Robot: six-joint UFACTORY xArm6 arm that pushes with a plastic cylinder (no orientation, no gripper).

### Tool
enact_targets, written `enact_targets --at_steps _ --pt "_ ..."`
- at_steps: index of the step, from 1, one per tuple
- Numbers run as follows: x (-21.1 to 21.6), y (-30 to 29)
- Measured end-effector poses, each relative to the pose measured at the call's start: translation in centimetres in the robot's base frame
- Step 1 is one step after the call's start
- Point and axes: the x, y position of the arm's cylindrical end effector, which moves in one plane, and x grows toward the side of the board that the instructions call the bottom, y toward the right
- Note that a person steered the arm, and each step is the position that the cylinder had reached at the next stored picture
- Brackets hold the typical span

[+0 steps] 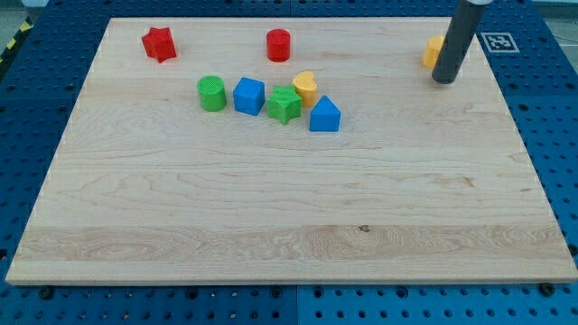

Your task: Keep the yellow hexagon parallel to the red circle

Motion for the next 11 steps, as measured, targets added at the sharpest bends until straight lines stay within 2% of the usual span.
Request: enact_targets --at_steps 1,2,6,8,10,11 --pt "1.4 3.5" --pt "-0.1 5.0" --pt "-3.1 4.8" --pt "-3.3 3.8" --pt "-3.4 -2.2" --pt "-4.1 -3.3"
